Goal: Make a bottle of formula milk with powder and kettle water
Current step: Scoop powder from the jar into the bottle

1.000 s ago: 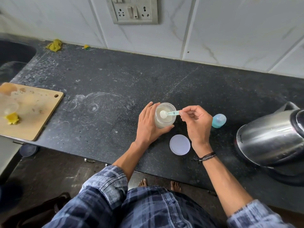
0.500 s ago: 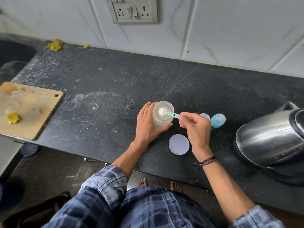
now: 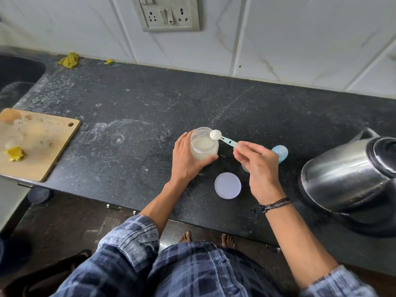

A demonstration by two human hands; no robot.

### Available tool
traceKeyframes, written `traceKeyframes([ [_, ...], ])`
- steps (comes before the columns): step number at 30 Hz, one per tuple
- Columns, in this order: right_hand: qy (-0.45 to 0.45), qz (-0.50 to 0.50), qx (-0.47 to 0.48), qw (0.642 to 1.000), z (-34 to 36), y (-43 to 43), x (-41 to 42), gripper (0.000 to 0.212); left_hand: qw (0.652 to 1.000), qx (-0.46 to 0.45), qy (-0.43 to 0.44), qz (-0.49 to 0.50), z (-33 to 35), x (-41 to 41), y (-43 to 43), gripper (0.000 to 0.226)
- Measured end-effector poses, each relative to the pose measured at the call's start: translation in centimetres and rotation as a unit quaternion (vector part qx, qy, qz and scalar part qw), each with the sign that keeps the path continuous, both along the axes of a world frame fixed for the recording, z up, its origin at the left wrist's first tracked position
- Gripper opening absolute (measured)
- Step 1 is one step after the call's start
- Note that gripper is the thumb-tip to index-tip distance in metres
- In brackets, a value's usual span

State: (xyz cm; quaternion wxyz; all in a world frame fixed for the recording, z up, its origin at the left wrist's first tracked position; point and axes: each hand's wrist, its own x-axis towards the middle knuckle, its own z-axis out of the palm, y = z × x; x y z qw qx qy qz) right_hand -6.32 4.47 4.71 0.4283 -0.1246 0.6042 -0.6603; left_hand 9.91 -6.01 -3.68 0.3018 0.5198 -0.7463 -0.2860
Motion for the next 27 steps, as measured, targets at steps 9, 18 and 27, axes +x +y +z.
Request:
traceKeyframes([
  [9, -0.045, -0.005, 0.004, 0.999, 0.8, 1.8, -1.9, 0.008, 0.992, 0.085, 0.087, 0.015, 0.4, 0.2, 2.3, 0.134],
  [18, -0.055, -0.014, -0.043, 0.997, 0.6, 4.1, -4.6, 0.005, 0.975, -0.163, 0.124, 0.081, 0.9, -1.6, 7.8, 0.068],
  [27, -0.016, -0.035, -0.043, 0.998, -0.4, 6.0, -8.9, 0.017, 0.992, -0.017, 0.119, -0.045, 1.3, -6.9, 9.5, 0.075],
])
